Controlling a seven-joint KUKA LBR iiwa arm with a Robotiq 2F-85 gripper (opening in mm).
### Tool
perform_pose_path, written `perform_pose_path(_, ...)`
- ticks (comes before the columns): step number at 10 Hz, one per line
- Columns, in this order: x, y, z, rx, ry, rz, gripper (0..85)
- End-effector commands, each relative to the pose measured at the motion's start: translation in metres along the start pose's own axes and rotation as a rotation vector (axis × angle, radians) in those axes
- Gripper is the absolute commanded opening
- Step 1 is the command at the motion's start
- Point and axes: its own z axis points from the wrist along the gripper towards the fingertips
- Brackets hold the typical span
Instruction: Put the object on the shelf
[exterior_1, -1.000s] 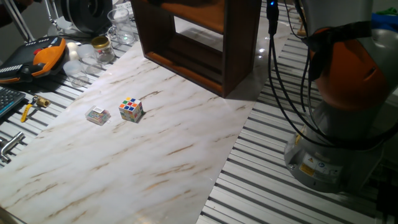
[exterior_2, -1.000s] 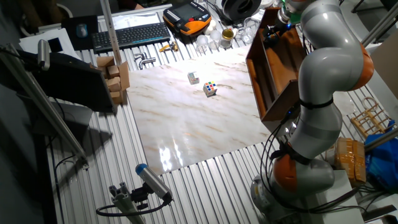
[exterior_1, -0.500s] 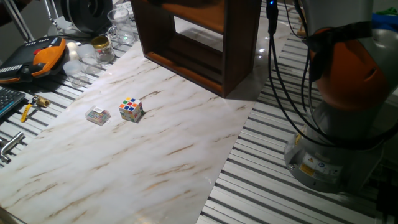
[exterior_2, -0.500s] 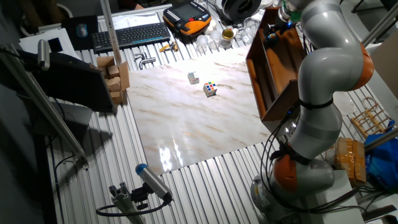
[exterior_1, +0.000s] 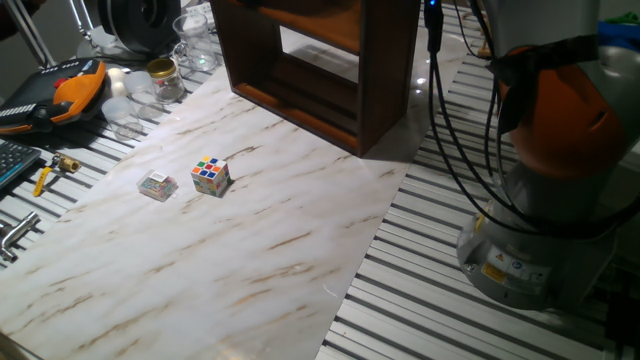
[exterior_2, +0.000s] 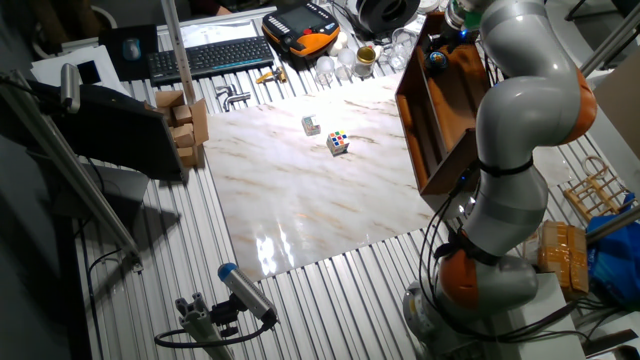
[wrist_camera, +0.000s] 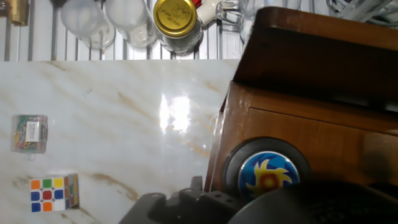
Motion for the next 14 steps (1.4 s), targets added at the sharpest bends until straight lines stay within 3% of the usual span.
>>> perform_pose_path(1, -0.001, 0.002, -0.002, 0.000, 0.005, 0.001, 68.0)
perform_pose_path(2, -0.001, 0.005, -0.004, -0.003, 0.013, 0.001, 51.0)
perform_pose_path(4, -0.001, 0.010, -0.008, -0.006, 0.022, 0.006, 51.0)
perform_pose_path(5, -0.001, 0.011, -0.009, -0.011, 0.027, 0.007, 34.0)
perform_pose_path(6, -0.002, 0.013, -0.011, -0.014, 0.028, 0.010, 34.0)
perform_pose_path(8, -0.003, 0.017, -0.013, -0.017, 0.042, 0.010, 0.0)
perform_pose_path(12, -0.003, 0.030, -0.016, -0.008, 0.040, 0.029, 0.0)
perform_pose_path(14, -0.002, 0.044, -0.014, 0.002, 0.037, 0.048, 0.0)
